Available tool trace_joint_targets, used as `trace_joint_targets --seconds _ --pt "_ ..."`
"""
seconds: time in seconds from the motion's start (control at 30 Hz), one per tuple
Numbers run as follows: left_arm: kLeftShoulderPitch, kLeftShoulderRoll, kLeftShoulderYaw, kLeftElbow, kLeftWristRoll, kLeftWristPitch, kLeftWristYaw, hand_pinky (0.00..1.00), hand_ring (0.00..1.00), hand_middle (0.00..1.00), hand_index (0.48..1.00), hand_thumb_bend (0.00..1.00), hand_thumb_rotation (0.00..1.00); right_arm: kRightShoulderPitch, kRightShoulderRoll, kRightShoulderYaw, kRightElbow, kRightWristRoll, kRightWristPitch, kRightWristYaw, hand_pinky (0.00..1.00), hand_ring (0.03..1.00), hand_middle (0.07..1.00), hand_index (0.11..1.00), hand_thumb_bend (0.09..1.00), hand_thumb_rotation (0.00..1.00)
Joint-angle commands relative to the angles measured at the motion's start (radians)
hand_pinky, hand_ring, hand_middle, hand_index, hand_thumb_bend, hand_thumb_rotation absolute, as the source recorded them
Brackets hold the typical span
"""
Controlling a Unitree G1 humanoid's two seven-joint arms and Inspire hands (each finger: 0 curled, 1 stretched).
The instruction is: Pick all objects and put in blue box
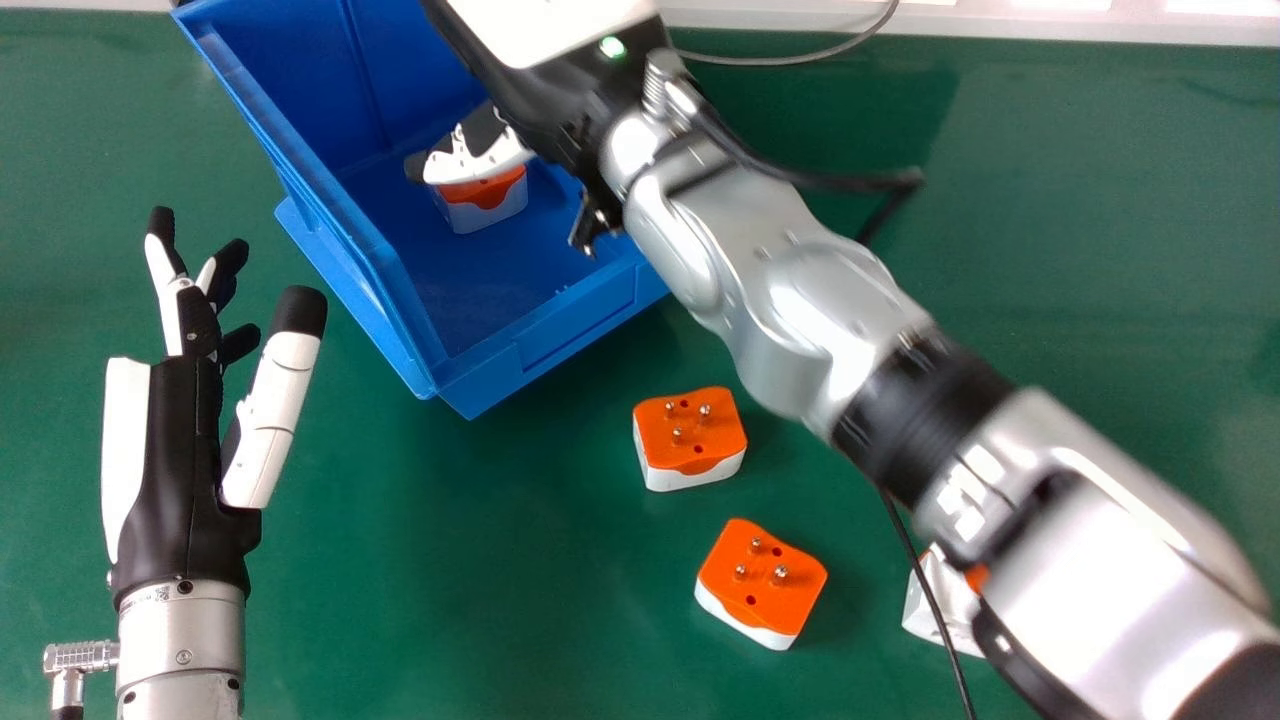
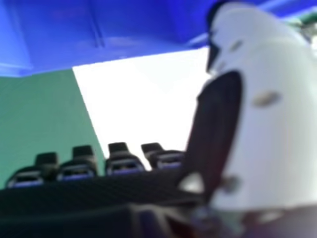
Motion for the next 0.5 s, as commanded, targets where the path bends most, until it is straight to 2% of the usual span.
trace_joint_targets --seconds 0.0,0.13,0.27,0.47 --pt "0.001 0.006 0.007 -0.021 -0.011 -0.02 -0.001 0.87 0.95 0.95 0.94 0.81 1.0 0.135 -0.054 -0.075 -0.303 -0.009 0.068 0.035 1.0 1.0 1.0 1.0 0.372 0.41" --pt "-0.007 0.009 0.011 -0.005 -0.016 -0.032 -0.001 0.87 0.95 0.95 0.94 0.81 1.0 0.324 -0.106 -0.133 -0.582 -0.025 0.112 0.055 1.0 1.0 1.0 1.0 0.375 0.41" --pt "-0.016 0.011 0.015 0.007 -0.018 -0.035 0.001 0.87 0.95 0.95 0.94 0.78 1.0 0.503 -0.149 -0.184 -0.795 -0.042 0.135 0.063 1.0 1.0 1.0 1.0 0.385 0.41" --pt "-0.018 0.01 0.017 0.011 -0.023 -0.037 0.0 0.87 0.96 0.95 0.94 0.77 1.0 0.745 -0.212 -0.254 -1.019 -0.047 0.13 0.08 1.0 1.0 1.0 1.0 0.392 0.41"
